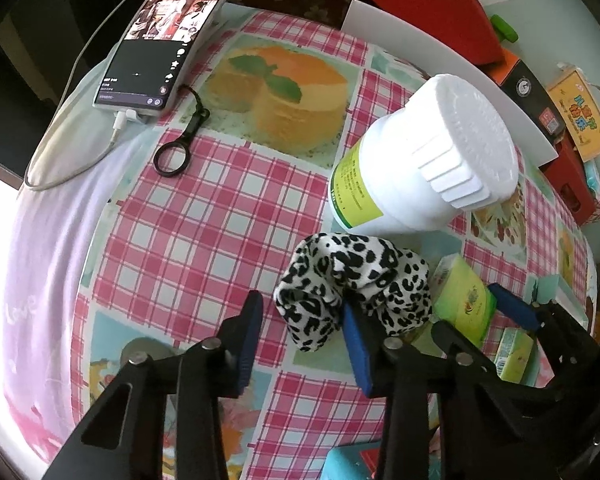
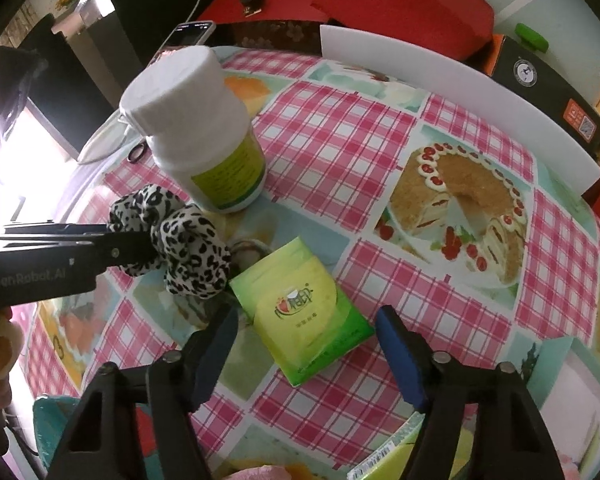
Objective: Organize soft objects
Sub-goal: 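Grasp the leopard-print scrunchie with the left tool while the right grasps the green tissue packet, then lift the scrunchie and tissue packet and carry both toward the tray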
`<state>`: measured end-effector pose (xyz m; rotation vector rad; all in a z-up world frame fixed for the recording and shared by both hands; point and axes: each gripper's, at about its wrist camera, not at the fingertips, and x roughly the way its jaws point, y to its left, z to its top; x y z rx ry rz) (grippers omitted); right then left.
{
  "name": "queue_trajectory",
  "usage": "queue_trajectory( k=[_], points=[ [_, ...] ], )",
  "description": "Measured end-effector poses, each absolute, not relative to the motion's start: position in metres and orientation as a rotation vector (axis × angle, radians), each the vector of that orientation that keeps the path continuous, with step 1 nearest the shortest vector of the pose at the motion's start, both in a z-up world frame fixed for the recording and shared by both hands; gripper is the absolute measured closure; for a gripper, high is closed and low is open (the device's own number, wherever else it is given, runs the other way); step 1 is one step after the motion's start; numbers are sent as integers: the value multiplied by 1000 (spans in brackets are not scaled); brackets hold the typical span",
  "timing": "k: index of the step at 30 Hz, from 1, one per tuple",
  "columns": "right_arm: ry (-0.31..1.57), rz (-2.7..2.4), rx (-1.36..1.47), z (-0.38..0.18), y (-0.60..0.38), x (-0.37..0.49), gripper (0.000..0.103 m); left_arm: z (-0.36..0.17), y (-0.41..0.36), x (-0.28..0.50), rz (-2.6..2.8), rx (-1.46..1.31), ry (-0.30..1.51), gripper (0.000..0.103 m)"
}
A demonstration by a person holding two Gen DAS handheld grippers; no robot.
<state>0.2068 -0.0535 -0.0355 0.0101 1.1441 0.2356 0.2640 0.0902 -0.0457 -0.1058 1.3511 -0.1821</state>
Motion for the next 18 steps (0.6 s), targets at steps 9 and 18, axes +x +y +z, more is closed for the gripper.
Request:
queue_trajectory(
  k=[9, 18],
  points=[
    [1144, 248, 9, -39, -55, 201, 40, -45, 86, 256, -187, -112, 1323, 86],
    [1149, 238, 27, -32, -66, 181, 41, -36, 88, 242, -164, -124, 1305, 88]
  ],
)
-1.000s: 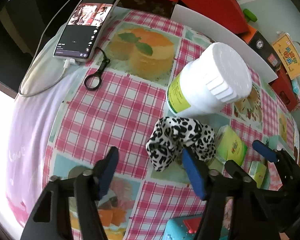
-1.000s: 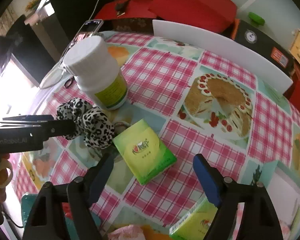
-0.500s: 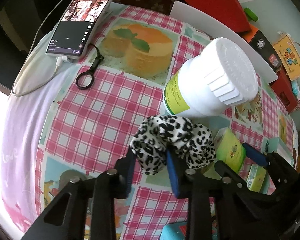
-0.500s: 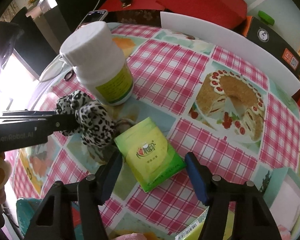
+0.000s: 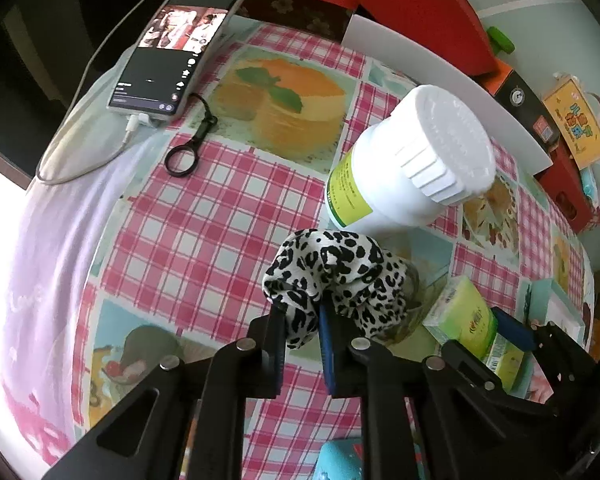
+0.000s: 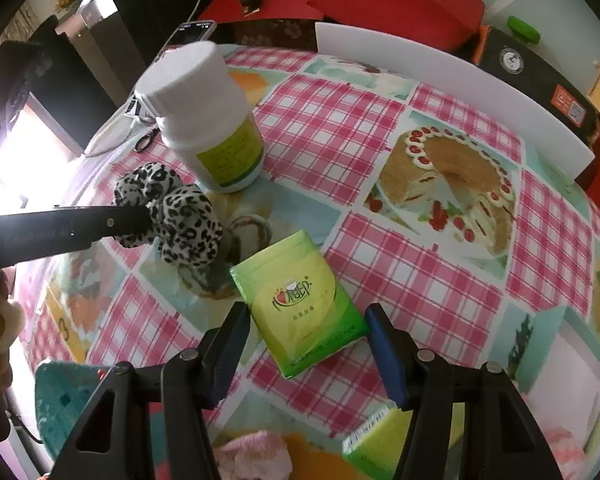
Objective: Organize soft objects
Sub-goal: 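Lift the scrunchie and tissue packet and carry both toward the tray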
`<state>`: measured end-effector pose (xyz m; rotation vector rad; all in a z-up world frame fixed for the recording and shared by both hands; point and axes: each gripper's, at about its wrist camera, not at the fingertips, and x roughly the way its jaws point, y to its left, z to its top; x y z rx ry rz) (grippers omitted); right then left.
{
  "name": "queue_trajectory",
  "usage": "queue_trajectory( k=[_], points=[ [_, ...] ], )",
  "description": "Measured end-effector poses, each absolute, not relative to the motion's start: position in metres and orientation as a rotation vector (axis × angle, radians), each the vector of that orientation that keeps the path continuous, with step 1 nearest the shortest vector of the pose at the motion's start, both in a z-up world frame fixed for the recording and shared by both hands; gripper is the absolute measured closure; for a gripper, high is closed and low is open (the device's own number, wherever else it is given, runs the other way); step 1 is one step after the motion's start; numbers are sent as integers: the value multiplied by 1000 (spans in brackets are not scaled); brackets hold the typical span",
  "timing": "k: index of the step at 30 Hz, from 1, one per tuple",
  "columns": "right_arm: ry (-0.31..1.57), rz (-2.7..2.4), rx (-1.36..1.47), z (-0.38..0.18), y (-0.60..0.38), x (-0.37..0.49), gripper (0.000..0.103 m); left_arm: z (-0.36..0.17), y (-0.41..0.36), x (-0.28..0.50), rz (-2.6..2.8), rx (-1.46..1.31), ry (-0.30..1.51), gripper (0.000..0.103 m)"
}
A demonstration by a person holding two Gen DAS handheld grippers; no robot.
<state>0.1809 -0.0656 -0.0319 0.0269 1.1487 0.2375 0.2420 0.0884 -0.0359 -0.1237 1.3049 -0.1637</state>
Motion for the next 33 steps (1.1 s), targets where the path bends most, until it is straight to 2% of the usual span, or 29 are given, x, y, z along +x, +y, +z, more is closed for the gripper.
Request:
queue_trajectory(
  k=[15, 33],
  points=[
    [1093, 195, 94, 17, -95, 134, 41, 41, 82, 183, -186, -90, 1165, 89],
    [1036, 79, 189, 56, -153, 39, 41, 79, 29, 105, -283, -135, 1136, 88]
  ],
)
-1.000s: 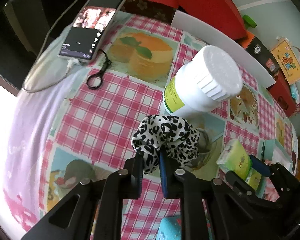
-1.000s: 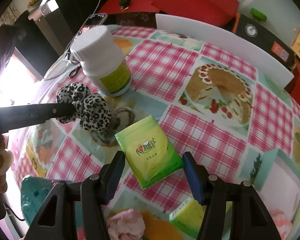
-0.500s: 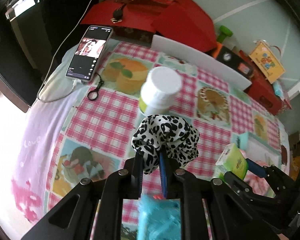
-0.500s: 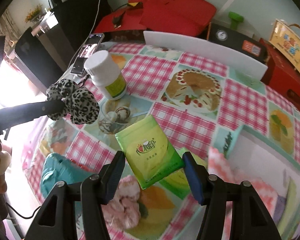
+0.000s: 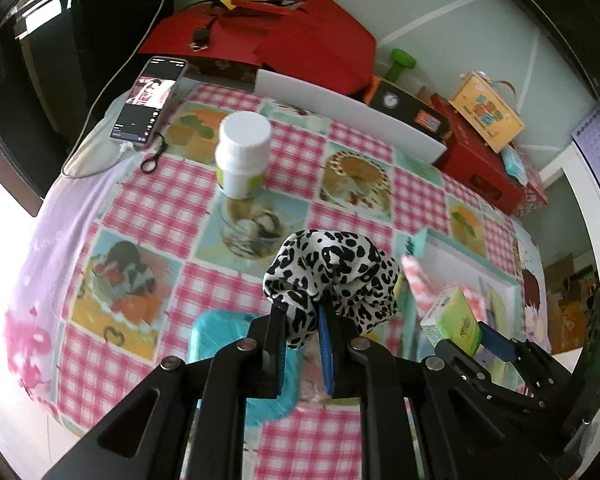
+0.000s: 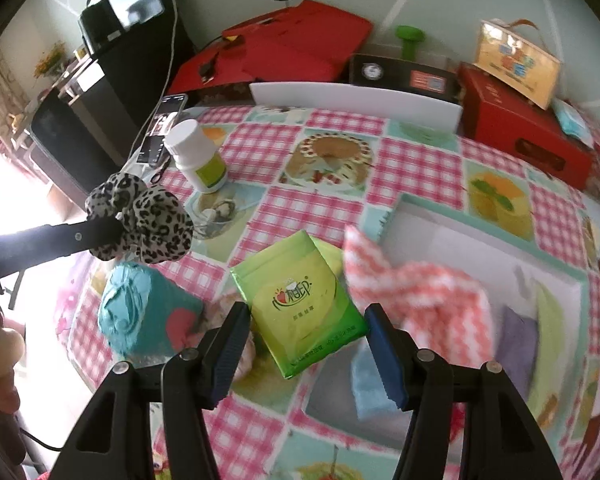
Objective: Organize soft objects
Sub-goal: 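Lift the scrunchie and tissue packet and carry both toward the tray, then lower the leopard scrunchie with the left tool while the right lowers the packet over the tray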
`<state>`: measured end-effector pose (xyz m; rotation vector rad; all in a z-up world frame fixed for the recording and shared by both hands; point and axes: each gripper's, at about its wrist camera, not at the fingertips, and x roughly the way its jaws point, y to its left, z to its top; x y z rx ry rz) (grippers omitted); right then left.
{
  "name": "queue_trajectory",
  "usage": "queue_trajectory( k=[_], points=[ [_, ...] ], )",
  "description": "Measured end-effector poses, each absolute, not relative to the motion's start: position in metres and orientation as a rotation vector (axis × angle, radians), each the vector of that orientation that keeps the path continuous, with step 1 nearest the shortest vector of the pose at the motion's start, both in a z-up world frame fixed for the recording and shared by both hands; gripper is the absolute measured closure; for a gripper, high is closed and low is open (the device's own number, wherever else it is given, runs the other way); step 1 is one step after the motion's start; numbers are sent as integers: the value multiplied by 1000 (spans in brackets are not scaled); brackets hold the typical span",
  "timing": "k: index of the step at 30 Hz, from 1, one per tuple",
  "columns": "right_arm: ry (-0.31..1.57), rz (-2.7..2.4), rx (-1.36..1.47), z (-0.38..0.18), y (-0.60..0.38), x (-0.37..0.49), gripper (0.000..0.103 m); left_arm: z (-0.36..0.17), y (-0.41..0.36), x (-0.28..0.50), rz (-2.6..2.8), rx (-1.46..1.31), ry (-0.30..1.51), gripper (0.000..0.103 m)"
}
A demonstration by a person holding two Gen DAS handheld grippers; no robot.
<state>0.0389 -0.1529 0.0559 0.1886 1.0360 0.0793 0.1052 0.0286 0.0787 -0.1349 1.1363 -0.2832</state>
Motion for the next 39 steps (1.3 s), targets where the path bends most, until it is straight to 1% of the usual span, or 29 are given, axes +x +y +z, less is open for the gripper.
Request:
queue_trajectory(
  k=[9, 20, 39],
  points=[
    [1013, -8, 301, 60, -194, -12, 41, 85, -3, 71, -340, -98, 1141, 89],
    [991, -103, 431, 49, -246, -54, 41, 78, -56, 43, -424, -5, 1182, 88],
    [976, -296, 585, 17, -334, -99, 41, 53, -134, 26, -536, 128, 1238, 88]
  ],
)
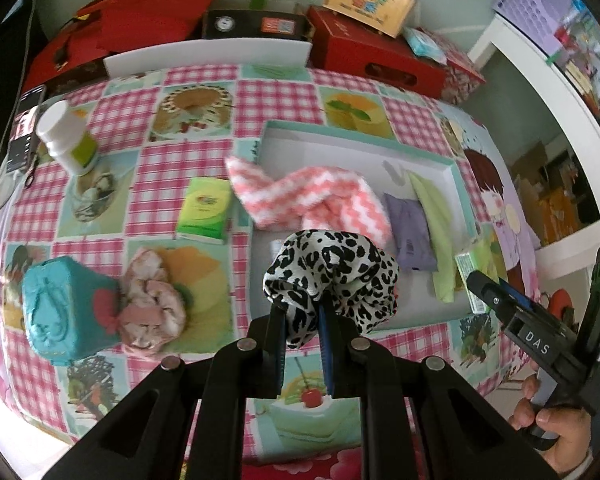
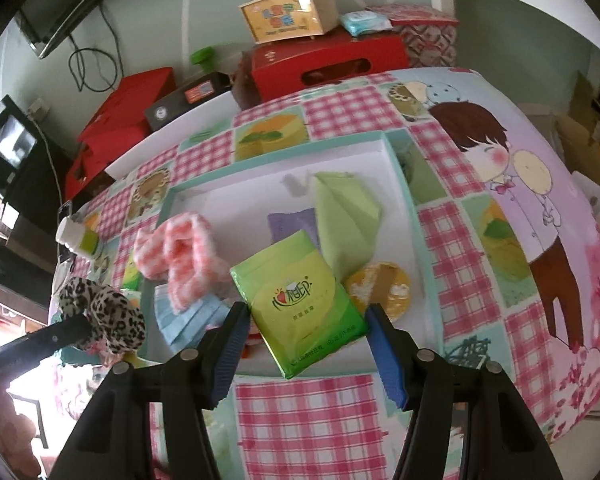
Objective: Organize soft objects
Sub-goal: 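Lower the leopard scrunchie with the left tool while the right lowers the packet over the tray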
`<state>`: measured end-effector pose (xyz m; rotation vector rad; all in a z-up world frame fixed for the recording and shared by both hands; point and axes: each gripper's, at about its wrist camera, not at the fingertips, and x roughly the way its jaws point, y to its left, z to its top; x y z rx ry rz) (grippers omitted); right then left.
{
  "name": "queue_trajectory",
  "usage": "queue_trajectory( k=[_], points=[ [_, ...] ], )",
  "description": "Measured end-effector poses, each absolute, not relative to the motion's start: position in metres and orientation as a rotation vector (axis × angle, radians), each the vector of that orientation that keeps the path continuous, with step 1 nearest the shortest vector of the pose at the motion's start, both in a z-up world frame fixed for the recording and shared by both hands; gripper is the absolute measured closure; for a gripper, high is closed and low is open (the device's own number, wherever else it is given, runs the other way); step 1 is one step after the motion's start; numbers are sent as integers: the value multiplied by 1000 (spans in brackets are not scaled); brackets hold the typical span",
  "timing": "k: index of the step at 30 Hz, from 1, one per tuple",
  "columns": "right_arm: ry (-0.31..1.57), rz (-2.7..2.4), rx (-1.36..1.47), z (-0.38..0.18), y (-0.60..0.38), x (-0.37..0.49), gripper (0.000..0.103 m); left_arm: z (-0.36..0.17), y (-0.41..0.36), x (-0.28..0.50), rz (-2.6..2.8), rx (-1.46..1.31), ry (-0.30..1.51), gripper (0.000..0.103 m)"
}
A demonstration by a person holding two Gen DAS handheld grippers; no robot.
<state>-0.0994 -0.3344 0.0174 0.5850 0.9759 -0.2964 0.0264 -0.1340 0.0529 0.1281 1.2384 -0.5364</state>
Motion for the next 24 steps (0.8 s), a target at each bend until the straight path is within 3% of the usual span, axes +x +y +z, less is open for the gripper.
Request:
queue_trajectory(
  k=[24],
  points=[
    [1054, -267, 590, -27, -339, -76, 40, -14, -196, 31, -582, 269, 1335, 88]
  ],
)
